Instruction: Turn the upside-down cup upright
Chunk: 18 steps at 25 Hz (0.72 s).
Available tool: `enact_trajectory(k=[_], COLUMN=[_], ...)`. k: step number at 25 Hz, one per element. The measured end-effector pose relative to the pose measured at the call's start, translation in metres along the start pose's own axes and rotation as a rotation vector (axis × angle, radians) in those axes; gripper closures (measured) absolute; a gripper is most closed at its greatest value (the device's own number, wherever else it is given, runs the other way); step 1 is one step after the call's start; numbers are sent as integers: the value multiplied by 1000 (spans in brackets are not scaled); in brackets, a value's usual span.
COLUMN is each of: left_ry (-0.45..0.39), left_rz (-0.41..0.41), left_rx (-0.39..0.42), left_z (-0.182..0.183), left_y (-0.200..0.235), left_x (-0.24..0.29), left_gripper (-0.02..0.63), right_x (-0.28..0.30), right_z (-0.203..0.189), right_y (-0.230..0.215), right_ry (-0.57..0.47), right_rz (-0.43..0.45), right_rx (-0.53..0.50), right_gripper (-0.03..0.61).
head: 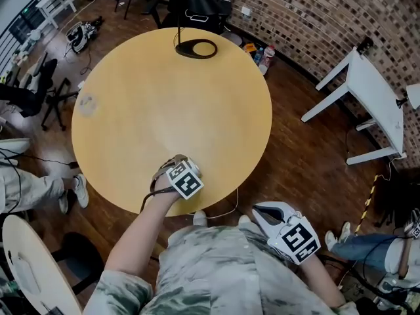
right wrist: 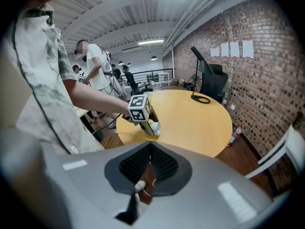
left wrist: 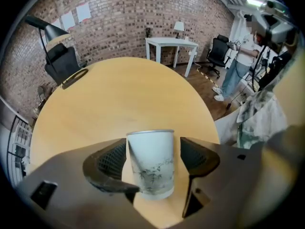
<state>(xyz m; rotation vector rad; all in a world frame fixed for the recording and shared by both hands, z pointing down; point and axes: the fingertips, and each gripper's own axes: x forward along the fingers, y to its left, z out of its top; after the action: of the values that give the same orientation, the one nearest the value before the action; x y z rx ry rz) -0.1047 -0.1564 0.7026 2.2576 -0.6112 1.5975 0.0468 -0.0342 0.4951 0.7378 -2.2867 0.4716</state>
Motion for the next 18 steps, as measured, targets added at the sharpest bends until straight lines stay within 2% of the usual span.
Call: enact_trajectory(k=[2,4,8,11,15,18], left_ry=[90,132,119,-18,-313,-494], left_rz=[12,22,28,44,43,41], left_rx=[0,2,12,-50,-130,-182], left_z=[-1,0,3,15,43,53], left_y=[2,3,5,12,13,15], left_x=[7,11,9,-3,-23,-26], left_gripper=[253,272,294,302,301,302], right_x=[-2,-4,-6,-8,-10,-10], right_z=[1,-1,-6,-7,-11,-12], right_y=[-2,-5,-8,-10,-8,-6], right_ry=[-4,-5,-7,-11,6,19], right_rz=[-5,-8,-11,-17,-11,-9], right_rx=[0,5,18,23,20,13], right_gripper=[575,575,575,575,575,575])
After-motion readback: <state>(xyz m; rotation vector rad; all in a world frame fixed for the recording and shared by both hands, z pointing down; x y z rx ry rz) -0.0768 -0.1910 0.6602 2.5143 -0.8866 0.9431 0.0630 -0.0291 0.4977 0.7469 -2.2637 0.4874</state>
